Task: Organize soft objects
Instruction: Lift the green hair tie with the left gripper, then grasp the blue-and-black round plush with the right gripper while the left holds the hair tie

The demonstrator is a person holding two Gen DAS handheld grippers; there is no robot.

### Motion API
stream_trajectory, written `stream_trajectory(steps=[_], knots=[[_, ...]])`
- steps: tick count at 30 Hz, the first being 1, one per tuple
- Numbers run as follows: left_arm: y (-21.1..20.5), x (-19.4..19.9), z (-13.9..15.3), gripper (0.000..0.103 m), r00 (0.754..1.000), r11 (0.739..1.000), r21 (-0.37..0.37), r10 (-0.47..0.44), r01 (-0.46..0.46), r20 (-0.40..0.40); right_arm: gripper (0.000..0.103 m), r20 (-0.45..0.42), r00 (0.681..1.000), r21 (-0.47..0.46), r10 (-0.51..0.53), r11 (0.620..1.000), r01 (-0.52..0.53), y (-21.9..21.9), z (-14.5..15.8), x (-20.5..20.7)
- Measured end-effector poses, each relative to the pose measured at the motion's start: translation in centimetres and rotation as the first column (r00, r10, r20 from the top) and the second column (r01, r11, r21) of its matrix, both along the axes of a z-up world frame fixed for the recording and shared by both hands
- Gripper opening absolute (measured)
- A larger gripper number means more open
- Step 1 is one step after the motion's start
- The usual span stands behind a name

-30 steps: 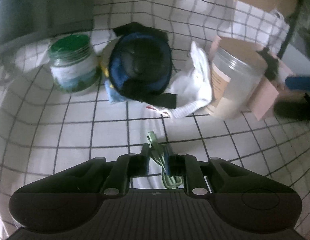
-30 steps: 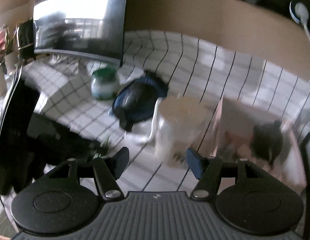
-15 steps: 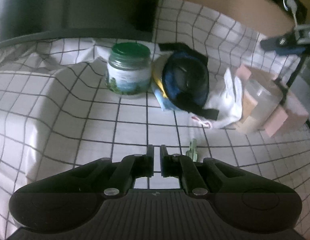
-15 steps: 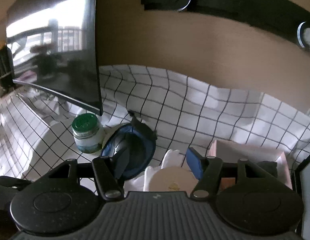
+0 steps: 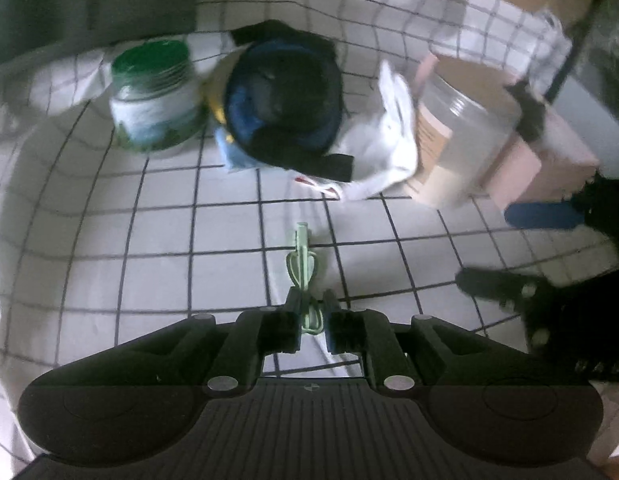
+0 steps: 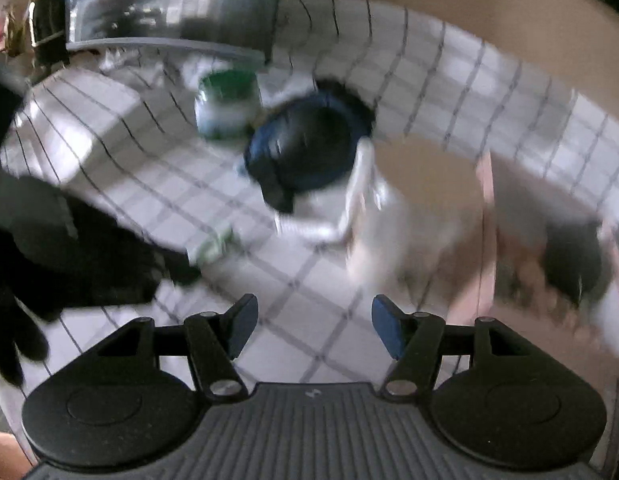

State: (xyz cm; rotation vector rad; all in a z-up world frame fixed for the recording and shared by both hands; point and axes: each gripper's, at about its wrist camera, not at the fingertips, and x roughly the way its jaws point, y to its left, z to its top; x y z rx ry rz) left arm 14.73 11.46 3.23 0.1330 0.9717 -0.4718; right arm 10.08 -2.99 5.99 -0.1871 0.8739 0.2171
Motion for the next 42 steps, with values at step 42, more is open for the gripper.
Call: stream_trajectory(steps=[42], knots=[[4.3, 0.1, 3.8, 0.022, 0.969, 0.978, -0.103, 0.194, -0.18, 0.151, 0.064, 0.02, 1.0, 0.162, 0.021, 0.986, -0.024, -1.1, 3.1, 0.9]])
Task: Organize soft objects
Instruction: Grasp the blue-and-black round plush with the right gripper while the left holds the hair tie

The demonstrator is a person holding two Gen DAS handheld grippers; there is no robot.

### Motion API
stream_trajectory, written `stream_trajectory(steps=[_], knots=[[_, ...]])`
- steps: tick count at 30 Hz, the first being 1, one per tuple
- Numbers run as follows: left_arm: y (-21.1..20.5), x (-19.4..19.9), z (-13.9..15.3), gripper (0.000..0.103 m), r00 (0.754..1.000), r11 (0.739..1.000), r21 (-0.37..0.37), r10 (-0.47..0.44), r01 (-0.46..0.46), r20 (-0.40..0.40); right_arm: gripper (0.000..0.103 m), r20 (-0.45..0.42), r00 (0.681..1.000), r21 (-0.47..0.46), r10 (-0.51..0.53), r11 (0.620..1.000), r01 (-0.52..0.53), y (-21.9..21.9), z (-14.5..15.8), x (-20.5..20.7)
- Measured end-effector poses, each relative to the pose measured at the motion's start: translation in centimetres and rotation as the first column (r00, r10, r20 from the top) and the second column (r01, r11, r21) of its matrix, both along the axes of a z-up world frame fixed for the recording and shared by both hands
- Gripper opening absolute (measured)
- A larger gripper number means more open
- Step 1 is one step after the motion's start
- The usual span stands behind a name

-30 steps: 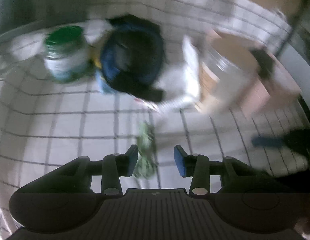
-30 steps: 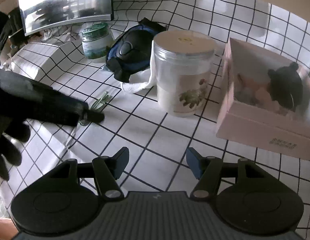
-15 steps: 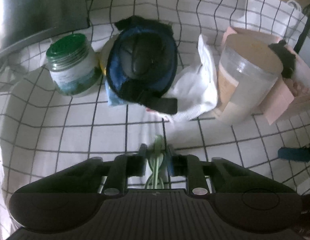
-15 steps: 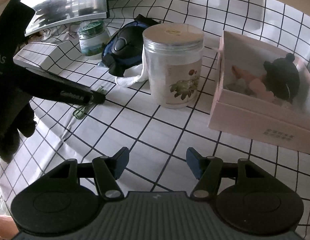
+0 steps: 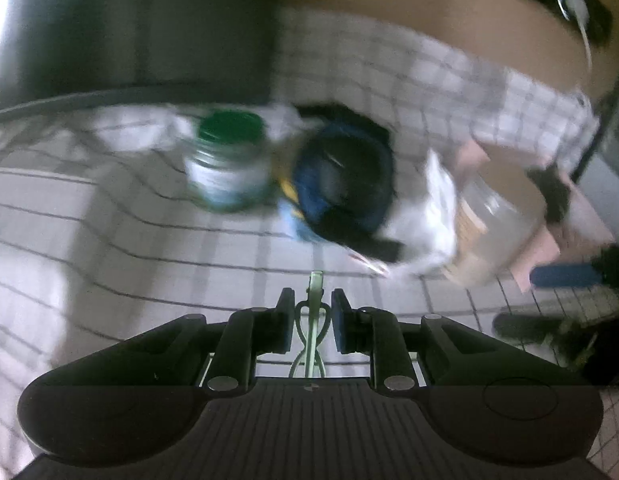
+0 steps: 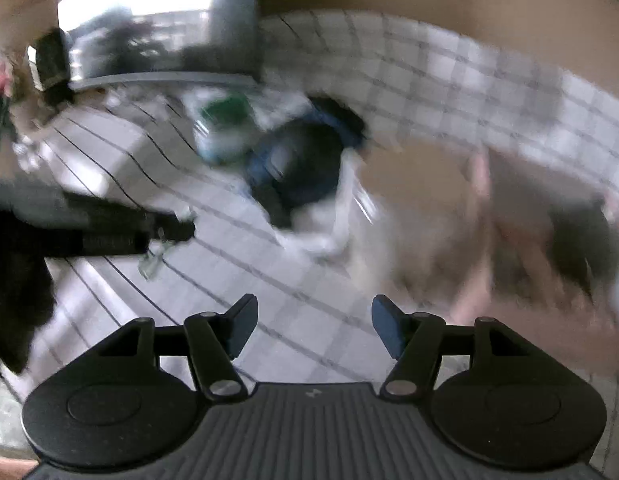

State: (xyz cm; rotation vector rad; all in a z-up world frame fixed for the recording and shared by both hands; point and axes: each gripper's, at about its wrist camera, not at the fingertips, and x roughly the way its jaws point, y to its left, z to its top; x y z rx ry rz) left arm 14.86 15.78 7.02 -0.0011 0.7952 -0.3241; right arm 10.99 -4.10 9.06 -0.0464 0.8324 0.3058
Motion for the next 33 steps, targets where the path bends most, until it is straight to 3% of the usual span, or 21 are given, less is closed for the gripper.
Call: stream_trajectory(steps=[4, 7, 10, 14, 16, 20, 29, 31, 33], knots=[[4.3, 0.3, 1.4, 0.022, 0.997, 0.996, -0.06, 0.067, -0.064, 0.047, 0.065, -0.023, 0.999, 0.107, 0.037, 0.994, -0.034, 0.9, 5.7, 5.8], [6.5, 0.7, 1.3, 0.022, 0.993, 0.989, -0.122, 0.095, -0.087, 0.065, 0.072, -0.14, 0.99, 0.151, -0.025, 0.988, 0.046, 0.8, 8.2, 12.8], [7.6, 1.0, 0.3, 0.022, 0.994, 0.983, -0.162, 0.094, -0.085, 0.054, 0.072, -0.265, 0.959, 0.164, -0.103, 0.975, 0.15, 0.4, 7.4, 19.8], [8.1, 0.9, -1.6, 0.022, 0.997, 0.973, -0.22, 0.075, -0.071, 0.01, 0.072, -0.445, 0.869, 0.153, -0.215, 0.939, 0.31, 0.2, 3.3, 26.8], [8.0, 0.8, -2.7, 0.022, 0.998, 0.968, -0.239, 0.067, -0.069, -0.016, 0.072, -0.487, 0.838, 0.149, -0.244, 0.923, 0.356, 0.3, 1.3, 28.4], [7.3, 1.3, -3.7, 0.022, 0.998, 0.958, -0.283, 0.035, -0.049, -0.053, 0.072, -0.452, 0.851, 0.049, -0.266, 0.946, 0.321, 1.4, -0.4, 29.2], [3.6, 3.9, -4.3, 0.022, 0.996, 0.955, -0.29, -0.082, 0.066, -0.045, 0.072, -0.494, 0.864, 0.114, -0.095, 0.978, 0.172, 3.3, 0.7, 24.0], [3.2, 4.2, -4.6, 0.022, 0.994, 0.955, -0.286, -0.094, 0.076, -0.05, 0.072, -0.464, 0.879, 0.04, -0.112, 0.988, 0.147, 4.6, 0.6, 22.9], [3.2, 4.4, -4.8, 0.022, 0.993, 0.955, -0.286, -0.102, 0.082, -0.055, 0.072, -0.347, 0.923, -0.071, -0.168, 0.986, 0.153, 5.8, 1.1, 21.1]])
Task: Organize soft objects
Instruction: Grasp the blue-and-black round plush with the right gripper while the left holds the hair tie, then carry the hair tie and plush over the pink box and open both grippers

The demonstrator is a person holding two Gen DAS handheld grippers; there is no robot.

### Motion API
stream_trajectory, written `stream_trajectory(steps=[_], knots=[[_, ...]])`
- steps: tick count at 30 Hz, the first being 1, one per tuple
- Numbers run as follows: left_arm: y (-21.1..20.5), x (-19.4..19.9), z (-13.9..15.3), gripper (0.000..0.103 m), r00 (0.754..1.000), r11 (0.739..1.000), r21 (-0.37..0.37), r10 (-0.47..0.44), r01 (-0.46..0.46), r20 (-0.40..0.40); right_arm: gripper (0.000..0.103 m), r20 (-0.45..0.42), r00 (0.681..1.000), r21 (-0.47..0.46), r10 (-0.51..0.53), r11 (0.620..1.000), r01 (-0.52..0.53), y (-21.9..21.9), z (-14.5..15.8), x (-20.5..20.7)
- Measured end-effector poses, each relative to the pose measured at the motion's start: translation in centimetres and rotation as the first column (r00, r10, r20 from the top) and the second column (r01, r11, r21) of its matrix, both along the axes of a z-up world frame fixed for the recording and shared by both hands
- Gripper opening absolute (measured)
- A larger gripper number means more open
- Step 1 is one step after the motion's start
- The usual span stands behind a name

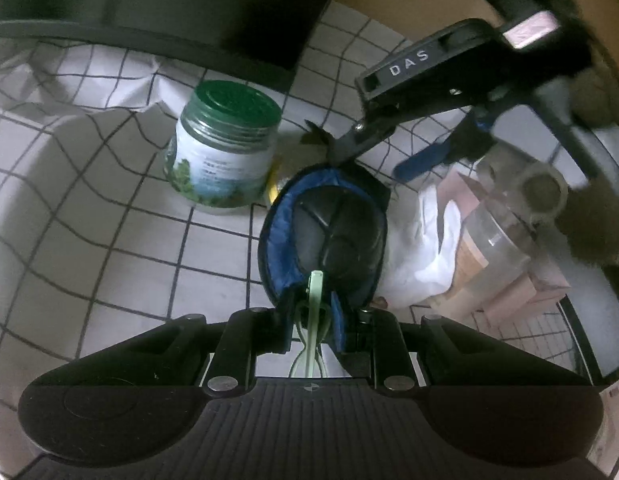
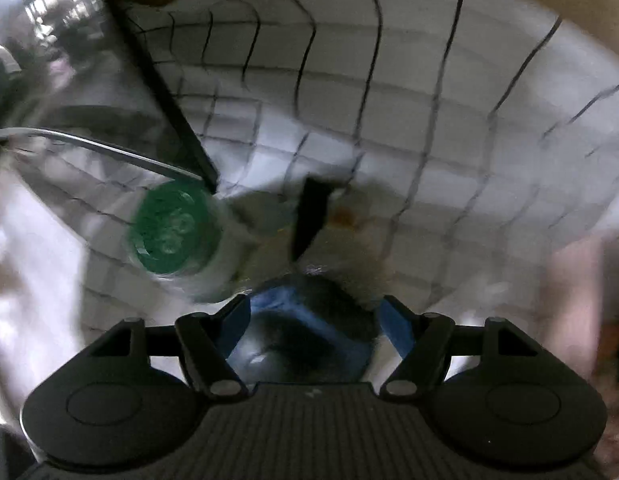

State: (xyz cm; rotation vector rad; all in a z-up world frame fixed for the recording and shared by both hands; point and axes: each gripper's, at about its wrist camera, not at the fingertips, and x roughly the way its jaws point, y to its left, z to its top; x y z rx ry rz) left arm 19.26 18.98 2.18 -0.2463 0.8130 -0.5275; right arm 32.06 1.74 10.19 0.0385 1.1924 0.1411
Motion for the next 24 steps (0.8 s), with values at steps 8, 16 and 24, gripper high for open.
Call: stream_trajectory(steps=[8, 16, 24], knots=[[4.5, -0.2, 1.3, 0.022, 0.995, 0.996, 0.032, 0.085, -0.087, 0.042, 0.072, 0.305, 0.952, 0.033, -0.017, 0.999, 0.007, 2.6, 0.4, -9.1], [9.9, -0.1, 2.7, 0.022, 0.975, 0.972, 0.089, 0.21, -0.216, 0.071, 0.072, 0.397, 0.918, -0.18, -0.025, 0.978, 0.105, 6.2, -4.8, -10.0], [10.1, -0.4, 1.9, 0.022, 0.98, 0.975, 0.101, 0.195, -0.198, 0.04, 0.091, 0.373, 0.926, -0.144, -0.057, 0.982, 0.119, 6.7, -7.7, -9.5]])
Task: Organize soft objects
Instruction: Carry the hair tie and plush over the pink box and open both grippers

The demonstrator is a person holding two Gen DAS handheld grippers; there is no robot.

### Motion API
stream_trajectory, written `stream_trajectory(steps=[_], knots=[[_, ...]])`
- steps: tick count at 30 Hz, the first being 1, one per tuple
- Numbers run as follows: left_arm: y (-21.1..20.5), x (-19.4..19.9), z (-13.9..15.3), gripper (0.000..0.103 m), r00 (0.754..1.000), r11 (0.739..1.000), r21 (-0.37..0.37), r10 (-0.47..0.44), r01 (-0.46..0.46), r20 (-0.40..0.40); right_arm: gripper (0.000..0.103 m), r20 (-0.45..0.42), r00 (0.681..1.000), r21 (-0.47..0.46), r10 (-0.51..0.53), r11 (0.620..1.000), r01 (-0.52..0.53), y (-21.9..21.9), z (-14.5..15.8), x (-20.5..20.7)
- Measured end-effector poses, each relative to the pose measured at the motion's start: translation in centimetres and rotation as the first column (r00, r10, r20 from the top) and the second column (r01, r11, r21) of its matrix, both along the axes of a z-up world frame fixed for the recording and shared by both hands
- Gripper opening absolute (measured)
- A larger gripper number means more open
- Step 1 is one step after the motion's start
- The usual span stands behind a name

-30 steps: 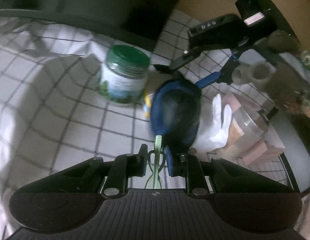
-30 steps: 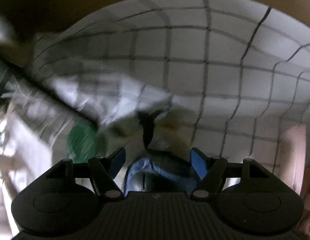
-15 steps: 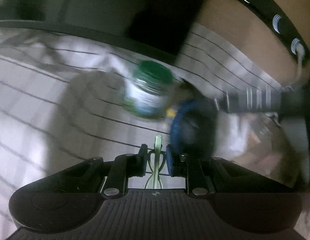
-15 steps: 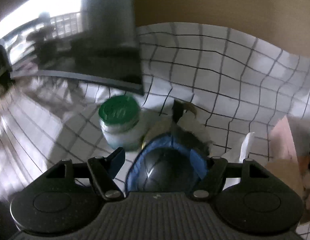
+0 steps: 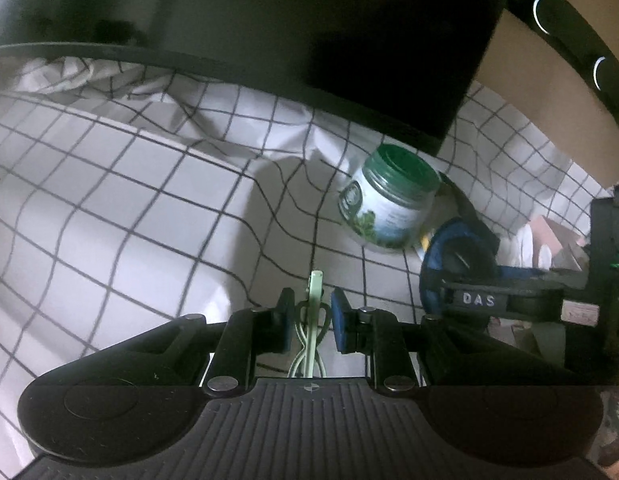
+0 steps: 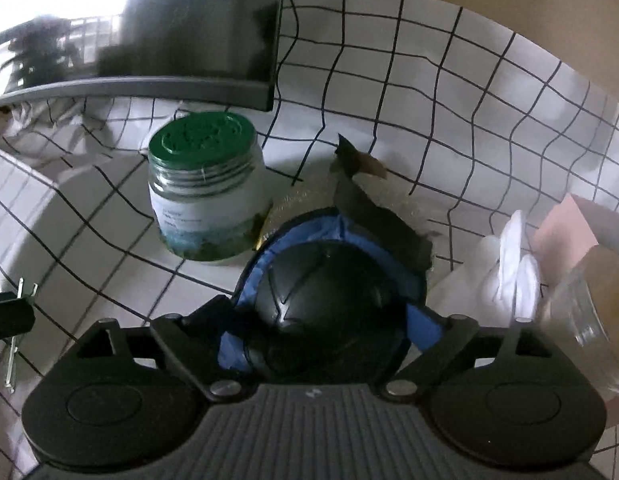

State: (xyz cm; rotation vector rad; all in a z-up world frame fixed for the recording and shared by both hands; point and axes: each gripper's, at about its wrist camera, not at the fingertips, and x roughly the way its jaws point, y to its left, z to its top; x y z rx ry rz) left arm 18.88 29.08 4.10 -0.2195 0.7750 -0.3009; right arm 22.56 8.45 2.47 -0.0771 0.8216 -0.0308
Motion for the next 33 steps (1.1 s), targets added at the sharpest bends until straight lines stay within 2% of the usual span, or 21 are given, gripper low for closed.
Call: stream_trajectory(steps=[1, 3, 4, 7, 11, 17, 25, 29, 33], knots=[[-0.1, -0.2, 0.0, 0.022, 1.0, 1.0, 0.001, -0.007, 0.007, 0.0, 0.091, 0.003, 1.0, 0.004, 0.002, 1.0, -0.002, -0.1, 0.0, -0.1], [-0.3, -0.3, 0.1, 0.022, 1.0, 1.0, 0.003, -0.013, 0.013, 0.001, 0.08, 0.003, 1.0, -0.002, 0.009, 1.0, -0.009, -0.3, 0.4, -0.3], [-0.4, -0.3, 0.2, 0.022, 1.0, 1.0, 0.004, -0.011, 0.011, 0.002, 0.078, 0.003, 1.0, -0.009, 0.019, 1.0, -0.019, -0.3, 0.6, -0.4], [-0.6, -0.1, 1.0, 0.022, 1.0, 1.0, 0.008, -0.004, 0.003, 0.019, 0.077, 0.012, 0.997, 0.0, 0.077, 0.997, -0.077, -0.7, 2.5, -1.3], [-1.5, 0.5, 3.4, 0.023, 0.997, 1.0, 0.027, -0.01, 0.008, 0.081, 0.075, 0.108, 0.986, -0.018, 0.13, 0.991, -0.129, -1.0, 6.3, -3.0], [-4.3, 1.9, 7.7, 0.023, 0.981, 0.997, 0.06, -0.059, 0.048, 0.187, 0.075, 0.218, 0.967, 0.013, 0.135, 0.99, -0.141, -3.9, 12.4, -4.4], [-10.5, 2.6, 13.5, 0.022, 0.947, 0.991, 0.051, -0.137, 0.127, 0.292, 0.075, 0.372, 0.927, 0.007, 0.044, 0.999, -0.05, -11.4, 20.6, -6.4], [-15.0, 2.0, 15.2, 0.023, 0.923, 0.978, 0.059, -0.206, 0.198, 0.324, 0.075, 0.435, 0.9, -0.014, -0.021, 0.999, 0.03, -16.0, 22.8, -8.2], [-20.6, 1.3, 16.1, 0.023, 0.896, 0.954, 0.059, -0.297, 0.294, 0.33, 0.075, 0.47, 0.878, -0.005, -0.09, 0.994, 0.105, -20.7, 23.8, -10.0]])
